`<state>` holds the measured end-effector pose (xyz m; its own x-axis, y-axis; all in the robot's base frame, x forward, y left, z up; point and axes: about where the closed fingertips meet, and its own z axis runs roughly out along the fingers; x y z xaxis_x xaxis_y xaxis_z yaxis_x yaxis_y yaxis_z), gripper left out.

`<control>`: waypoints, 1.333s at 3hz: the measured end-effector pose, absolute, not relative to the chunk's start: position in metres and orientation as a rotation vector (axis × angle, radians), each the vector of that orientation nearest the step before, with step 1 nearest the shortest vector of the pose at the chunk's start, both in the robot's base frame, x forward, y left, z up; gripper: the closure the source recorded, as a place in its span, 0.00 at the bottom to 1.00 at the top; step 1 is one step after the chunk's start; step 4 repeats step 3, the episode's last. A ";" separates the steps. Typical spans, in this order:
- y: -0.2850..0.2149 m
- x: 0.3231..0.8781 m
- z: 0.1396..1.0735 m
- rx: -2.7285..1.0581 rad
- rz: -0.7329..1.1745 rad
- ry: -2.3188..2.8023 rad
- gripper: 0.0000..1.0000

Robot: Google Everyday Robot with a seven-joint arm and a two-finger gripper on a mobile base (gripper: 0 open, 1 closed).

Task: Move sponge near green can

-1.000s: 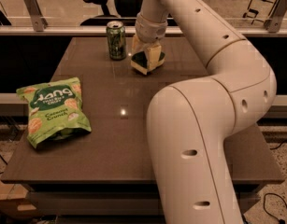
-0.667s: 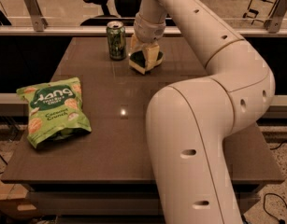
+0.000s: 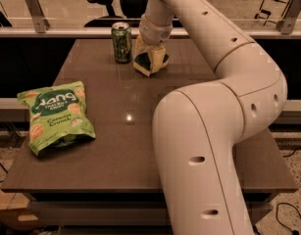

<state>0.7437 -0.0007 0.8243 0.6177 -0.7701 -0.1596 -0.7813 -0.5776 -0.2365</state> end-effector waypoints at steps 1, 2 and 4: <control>0.000 0.744 0.825 -2.561 0.056 1.260 0.12; 0.002 0.747 0.824 -2.554 0.050 1.257 0.00; 0.002 0.747 0.824 -2.554 0.050 1.257 0.00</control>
Offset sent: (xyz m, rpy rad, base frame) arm 0.0002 0.0001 0.0009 0.0003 -0.0004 -0.0001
